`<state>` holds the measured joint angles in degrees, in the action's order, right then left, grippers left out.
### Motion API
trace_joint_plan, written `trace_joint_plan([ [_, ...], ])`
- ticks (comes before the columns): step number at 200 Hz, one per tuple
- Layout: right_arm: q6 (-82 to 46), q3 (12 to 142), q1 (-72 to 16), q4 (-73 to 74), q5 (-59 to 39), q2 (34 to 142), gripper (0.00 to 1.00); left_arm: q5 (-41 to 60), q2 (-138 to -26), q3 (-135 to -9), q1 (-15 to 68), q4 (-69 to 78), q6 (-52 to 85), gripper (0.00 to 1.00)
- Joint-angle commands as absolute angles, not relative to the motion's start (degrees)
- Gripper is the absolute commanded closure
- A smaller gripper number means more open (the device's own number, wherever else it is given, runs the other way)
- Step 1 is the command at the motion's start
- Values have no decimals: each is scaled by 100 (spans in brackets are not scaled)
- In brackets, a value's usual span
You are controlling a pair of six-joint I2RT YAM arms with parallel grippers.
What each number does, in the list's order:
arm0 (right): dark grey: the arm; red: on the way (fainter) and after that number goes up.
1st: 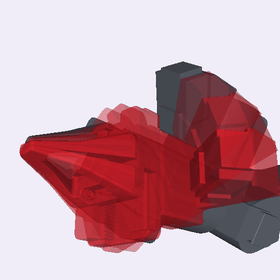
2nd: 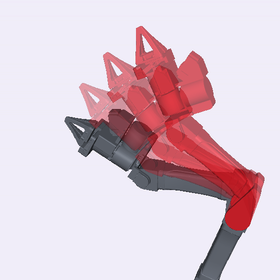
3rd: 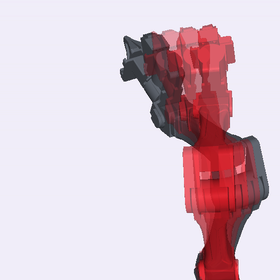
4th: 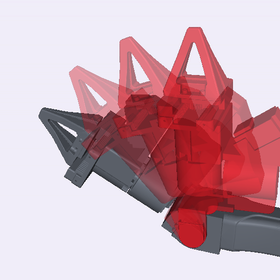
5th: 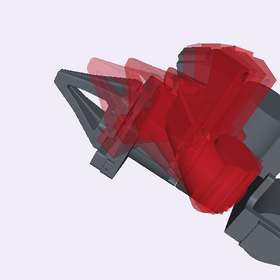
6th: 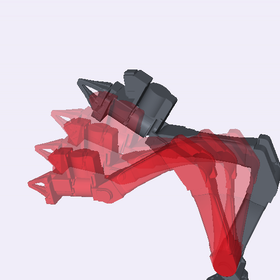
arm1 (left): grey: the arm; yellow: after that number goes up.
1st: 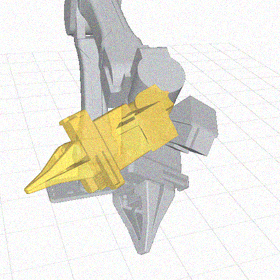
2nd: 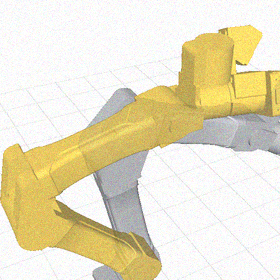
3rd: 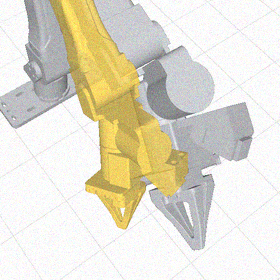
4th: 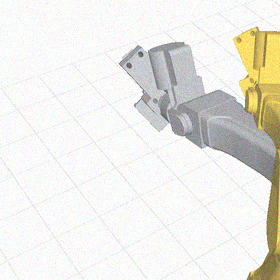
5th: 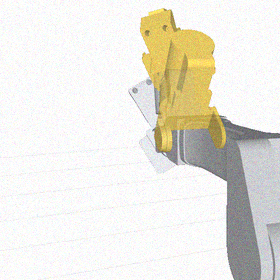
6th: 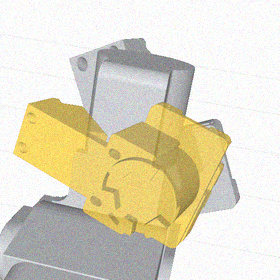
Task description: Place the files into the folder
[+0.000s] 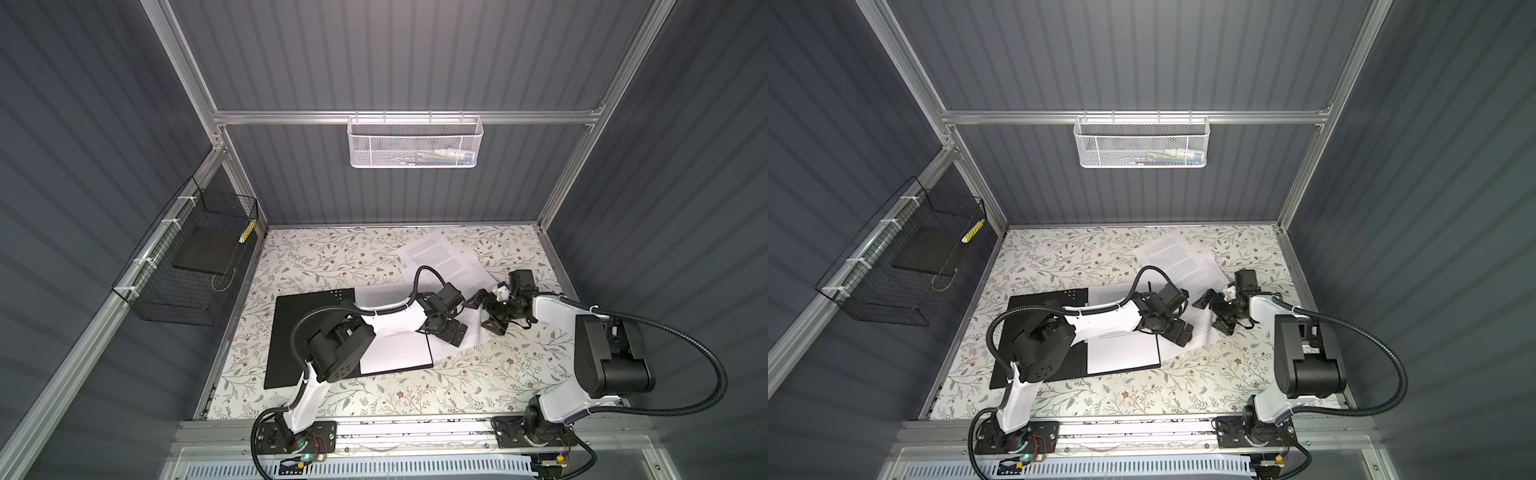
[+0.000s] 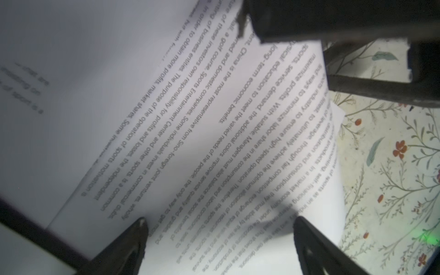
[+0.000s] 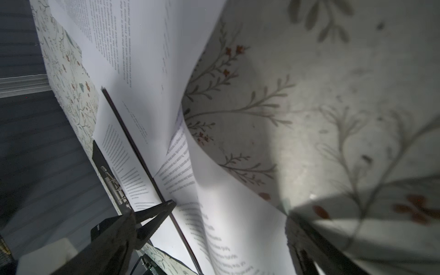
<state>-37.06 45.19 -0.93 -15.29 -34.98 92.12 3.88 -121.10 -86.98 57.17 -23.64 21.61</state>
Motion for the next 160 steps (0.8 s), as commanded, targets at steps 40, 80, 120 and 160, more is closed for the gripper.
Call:
trace_joint_plan([
  [40,-2998,5116,-132,-1770,-3893,9869,1,441,-12437,-8360,5651,-3007,2050,4],
  [80,-2671,5800,-132,-2140,-3884,10267,1,426,-12393,-8279,5654,-3002,2048,4],
  [120,-2619,5766,-132,-2197,-3844,10139,3,376,-12367,-8279,5639,-3038,2024,4],
  [160,-2600,5454,-114,-2197,-3815,9844,13,434,-12423,-8284,5599,-3006,2006,4],
])
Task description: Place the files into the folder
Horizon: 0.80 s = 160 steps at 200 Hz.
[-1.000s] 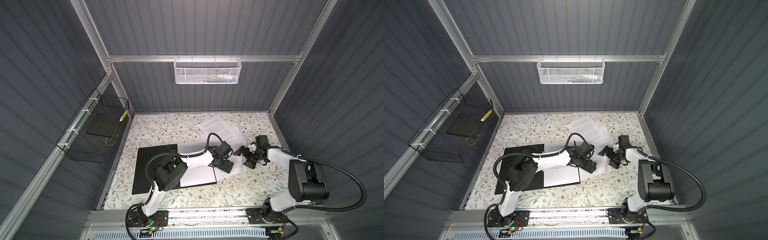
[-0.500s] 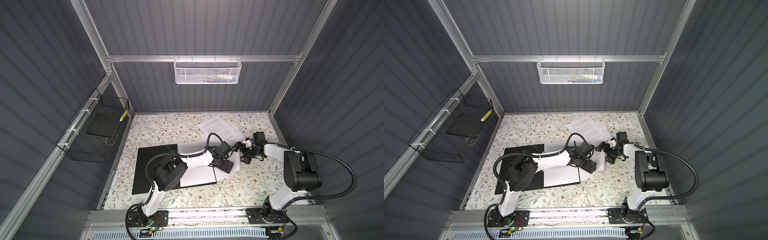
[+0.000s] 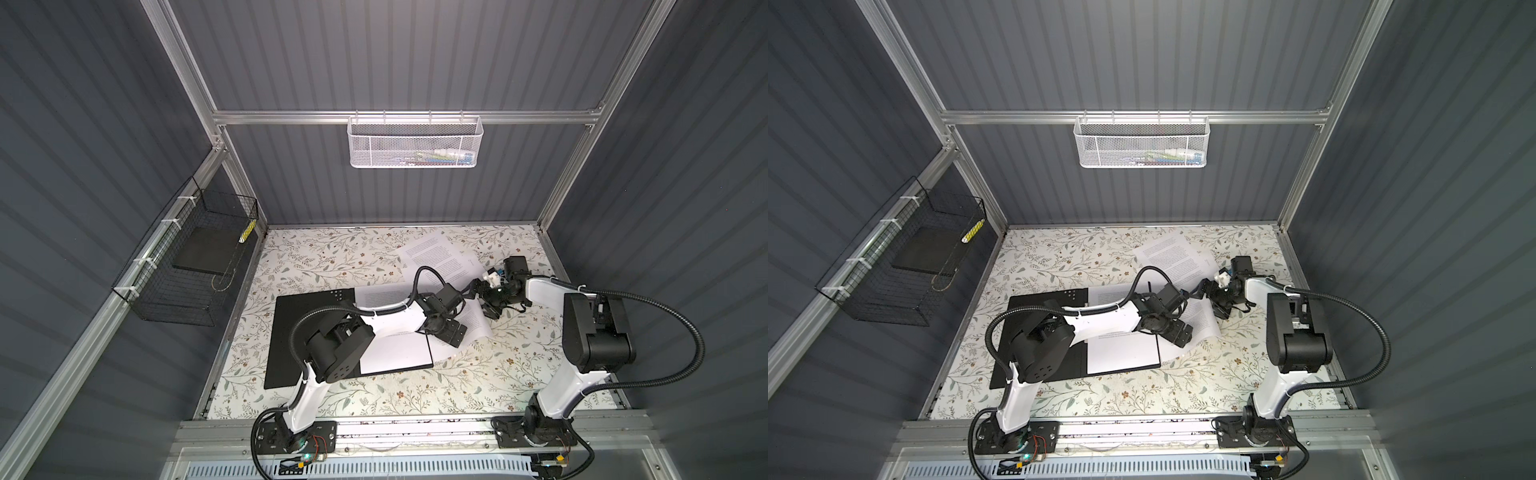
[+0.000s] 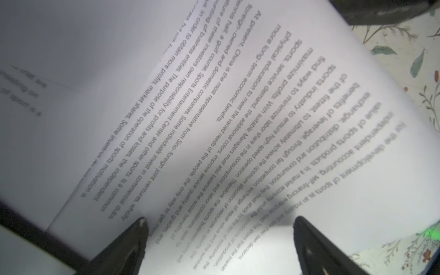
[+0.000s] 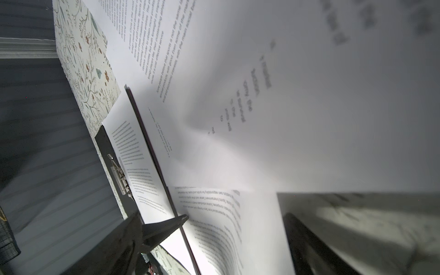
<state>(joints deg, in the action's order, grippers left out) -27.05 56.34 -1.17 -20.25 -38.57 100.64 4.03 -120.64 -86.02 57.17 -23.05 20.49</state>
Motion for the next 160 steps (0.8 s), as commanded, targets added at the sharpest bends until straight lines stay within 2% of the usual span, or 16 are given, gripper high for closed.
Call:
trace_joint_plan([
  [1,-2601,5438,-114,-2197,-3810,9839,13,437,-12425,-8286,5599,-3010,2005,4],
  [33,-2584,5291,-72,-2197,-3742,9690,24,475,-12463,-8297,5580,-3006,1978,4],
  [91,-2618,5322,60,-2405,-3578,9808,53,518,-12421,-8244,5525,-2976,1986,4],
  [160,-2773,5124,285,-2259,-3586,9816,71,579,-12358,-8156,5468,-2863,1982,4],
])
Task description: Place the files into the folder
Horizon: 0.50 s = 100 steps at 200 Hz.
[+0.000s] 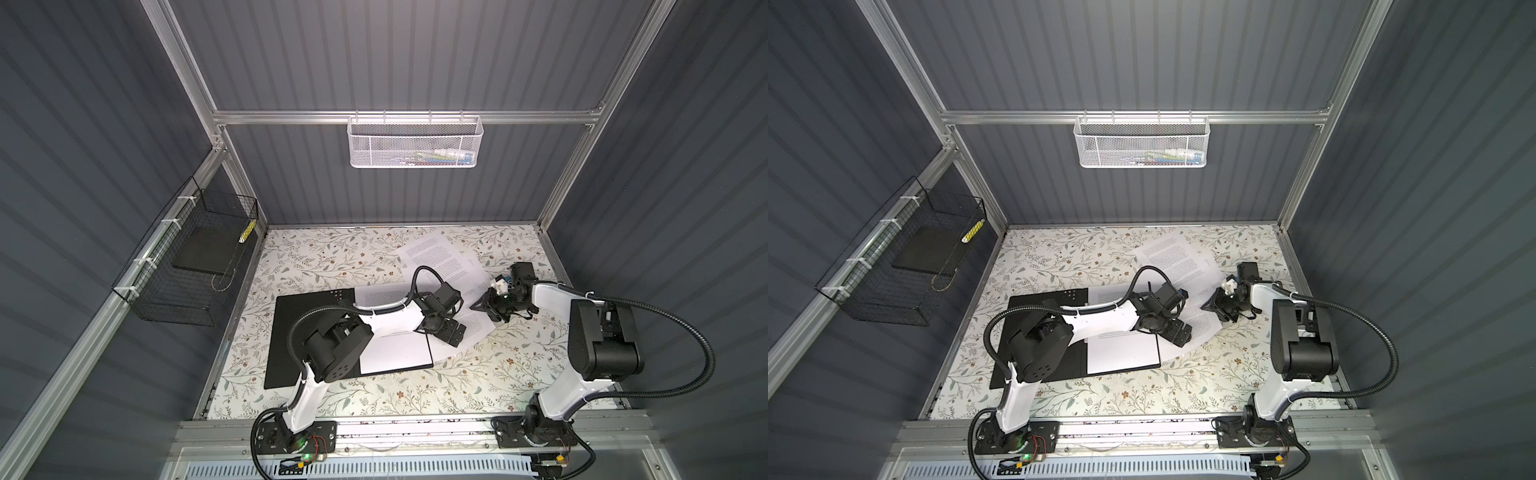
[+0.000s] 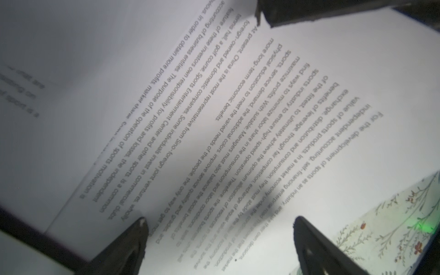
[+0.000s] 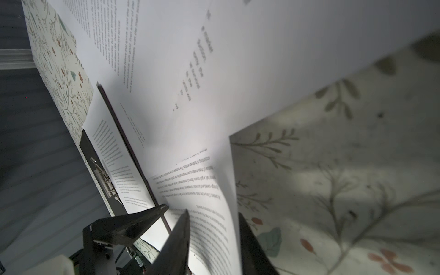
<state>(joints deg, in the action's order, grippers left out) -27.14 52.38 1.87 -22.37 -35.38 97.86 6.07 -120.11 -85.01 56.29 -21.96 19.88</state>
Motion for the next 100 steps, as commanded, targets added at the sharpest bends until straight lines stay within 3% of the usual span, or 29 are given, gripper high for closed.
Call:
trace_joint_plan([
  [1,-2775,5120,292,-2259,-3595,9817,71,580,-12358,-8156,5472,-2864,1980,4],
  [100,-2976,5008,391,-1915,-3932,9909,100,658,-12331,-8212,5442,-2844,1946,4],
])
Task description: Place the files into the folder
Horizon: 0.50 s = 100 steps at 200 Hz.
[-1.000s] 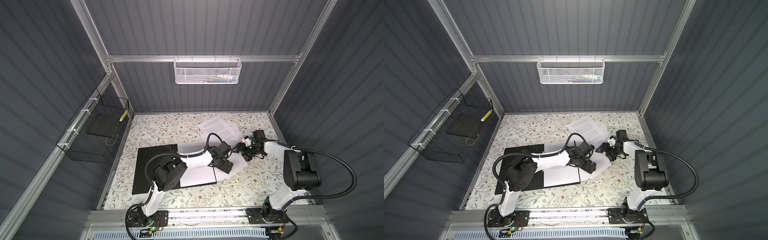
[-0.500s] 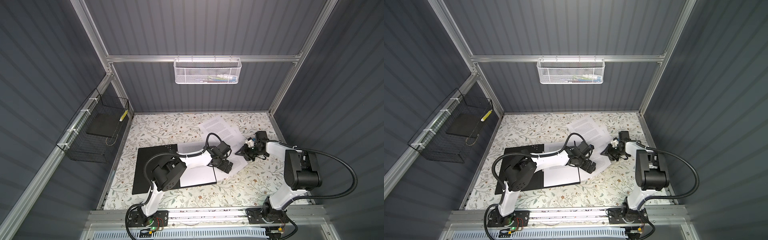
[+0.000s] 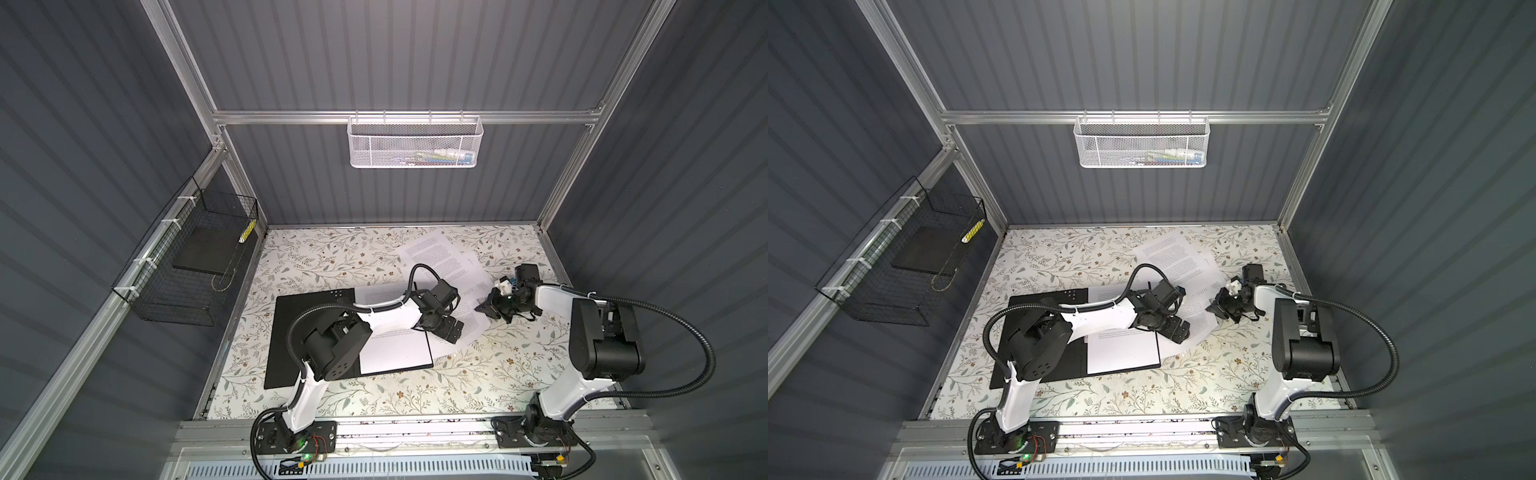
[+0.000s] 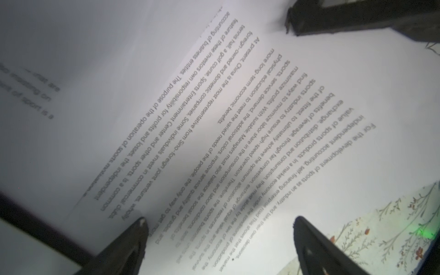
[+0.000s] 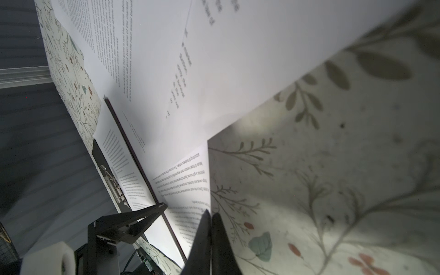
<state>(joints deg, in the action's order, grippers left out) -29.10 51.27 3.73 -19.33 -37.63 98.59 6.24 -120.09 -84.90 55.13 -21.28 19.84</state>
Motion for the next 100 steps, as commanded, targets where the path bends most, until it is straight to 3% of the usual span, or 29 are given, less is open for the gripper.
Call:
trace_joint_plan([
  [1,-2982,5005,393,-1911,-3930,9903,100,659,-12331,-8215,5441,-2846,1944,4],
  [46,-3220,4672,529,-2025,-3893,9210,100,1000,-12004,-8366,5440,-2719,1899,3],
  [100,-3458,4467,733,-2676,-3690,7678,100,1057,-10685,-8208,5448,-1962,1872,0],
])
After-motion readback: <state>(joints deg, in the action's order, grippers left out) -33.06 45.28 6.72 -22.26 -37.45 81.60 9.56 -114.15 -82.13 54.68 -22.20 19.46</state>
